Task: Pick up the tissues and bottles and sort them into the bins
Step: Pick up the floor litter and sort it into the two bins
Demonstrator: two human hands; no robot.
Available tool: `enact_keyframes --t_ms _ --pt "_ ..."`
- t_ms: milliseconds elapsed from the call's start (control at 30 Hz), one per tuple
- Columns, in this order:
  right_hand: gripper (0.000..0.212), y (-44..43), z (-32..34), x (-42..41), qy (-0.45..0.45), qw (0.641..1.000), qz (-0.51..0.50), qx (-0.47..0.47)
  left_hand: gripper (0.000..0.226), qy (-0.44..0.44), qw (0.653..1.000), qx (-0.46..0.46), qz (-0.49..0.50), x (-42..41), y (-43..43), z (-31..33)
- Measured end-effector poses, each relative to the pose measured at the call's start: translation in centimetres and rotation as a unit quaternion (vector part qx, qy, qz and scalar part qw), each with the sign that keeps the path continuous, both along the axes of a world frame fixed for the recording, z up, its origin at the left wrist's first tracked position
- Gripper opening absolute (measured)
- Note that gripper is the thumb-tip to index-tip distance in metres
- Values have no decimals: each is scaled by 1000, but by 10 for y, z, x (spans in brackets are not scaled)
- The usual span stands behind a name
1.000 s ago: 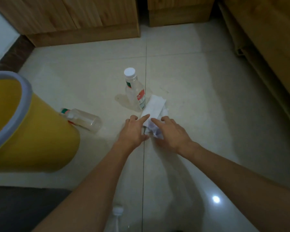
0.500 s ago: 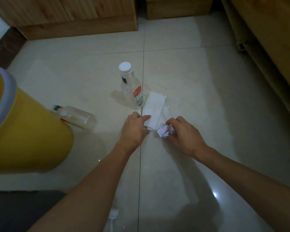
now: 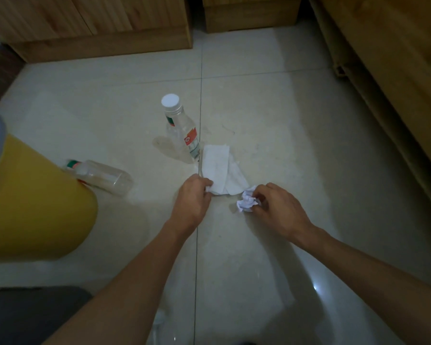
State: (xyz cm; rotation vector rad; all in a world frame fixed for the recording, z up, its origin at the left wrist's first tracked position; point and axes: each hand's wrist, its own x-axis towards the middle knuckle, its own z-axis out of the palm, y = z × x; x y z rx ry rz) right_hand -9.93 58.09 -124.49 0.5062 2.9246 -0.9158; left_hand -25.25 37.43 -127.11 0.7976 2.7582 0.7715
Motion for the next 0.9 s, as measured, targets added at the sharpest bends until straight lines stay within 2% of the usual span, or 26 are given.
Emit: enact_keyframes --t_ms 100,233,533,700,900 --pt "19 2 1 4 4 1000 -4 5 32 4 1000 12 8 6 -3 13" --pt "11 4 17 8 36 999 -8 5 32 22 999 38 24 13 -7 37" --pt "14 5 95 14 142 990 1 -11 31 52 988 122 79 42 -17 118" --pt "14 -6 161 16 202 979 14 -26 31 69 982 141 107 63 -34 190" --pt "12 -41 269 -11 253 964 77 -22 30 121 972 132 150 74 -76 308"
